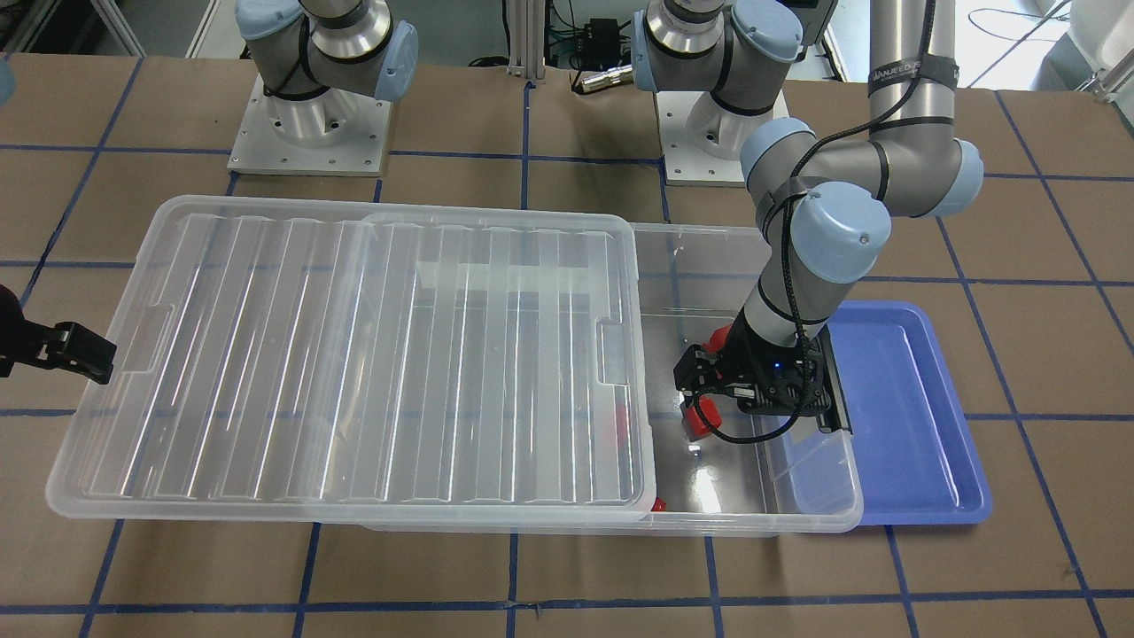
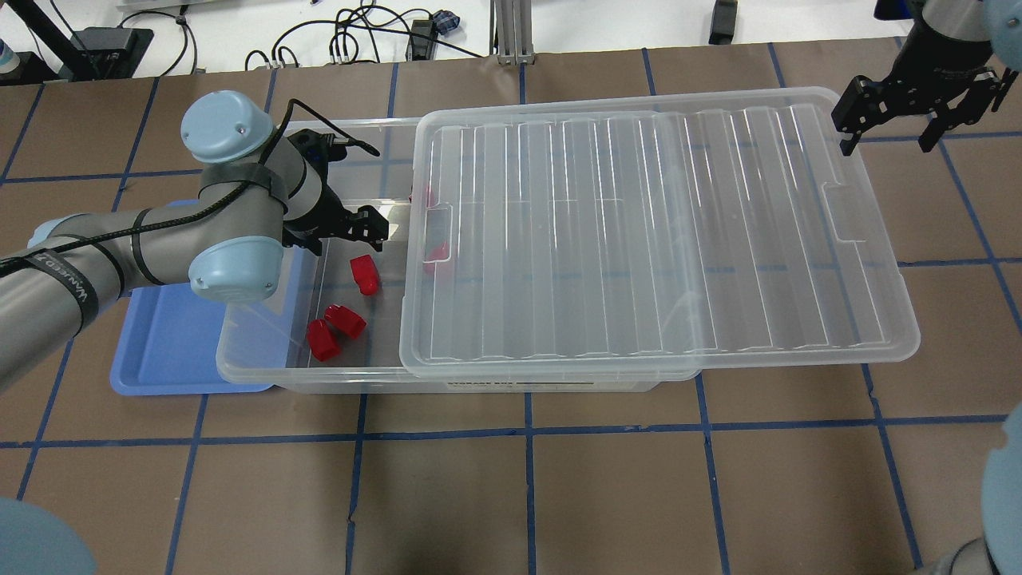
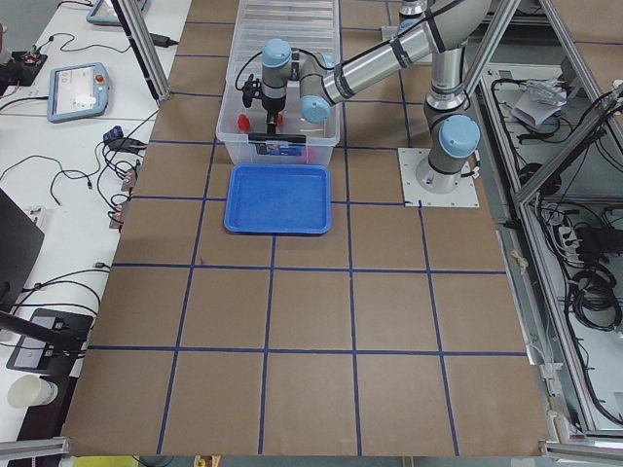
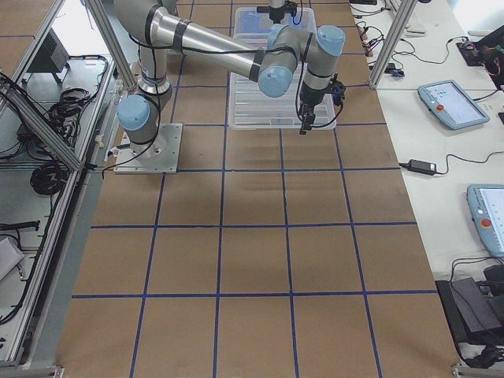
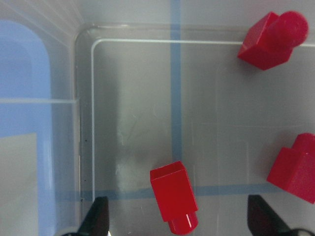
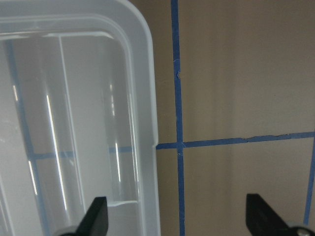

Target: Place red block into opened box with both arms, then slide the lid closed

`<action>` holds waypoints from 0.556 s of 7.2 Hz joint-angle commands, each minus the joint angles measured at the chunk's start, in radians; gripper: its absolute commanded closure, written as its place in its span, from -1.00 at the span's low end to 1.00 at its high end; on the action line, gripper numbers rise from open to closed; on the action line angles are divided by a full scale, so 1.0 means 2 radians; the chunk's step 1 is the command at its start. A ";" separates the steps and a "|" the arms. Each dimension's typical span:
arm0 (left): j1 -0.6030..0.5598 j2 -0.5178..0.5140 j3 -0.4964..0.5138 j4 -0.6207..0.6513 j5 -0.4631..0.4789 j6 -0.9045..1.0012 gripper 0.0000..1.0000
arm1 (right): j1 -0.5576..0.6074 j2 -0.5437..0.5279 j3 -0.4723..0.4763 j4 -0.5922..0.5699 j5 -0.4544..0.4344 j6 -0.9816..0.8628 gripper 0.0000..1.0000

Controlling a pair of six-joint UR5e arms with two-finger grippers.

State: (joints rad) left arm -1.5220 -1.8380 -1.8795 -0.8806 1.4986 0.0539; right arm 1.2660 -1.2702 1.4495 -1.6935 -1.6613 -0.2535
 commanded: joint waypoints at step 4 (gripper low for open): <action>-0.002 0.071 0.168 -0.299 0.002 -0.001 -1.00 | -0.036 -0.004 0.005 0.001 0.000 0.000 -1.00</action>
State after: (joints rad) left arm -1.5249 -1.7271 -1.6493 -1.3112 1.5025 0.0522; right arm 1.2065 -1.2757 1.4583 -1.6916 -1.6613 -0.2572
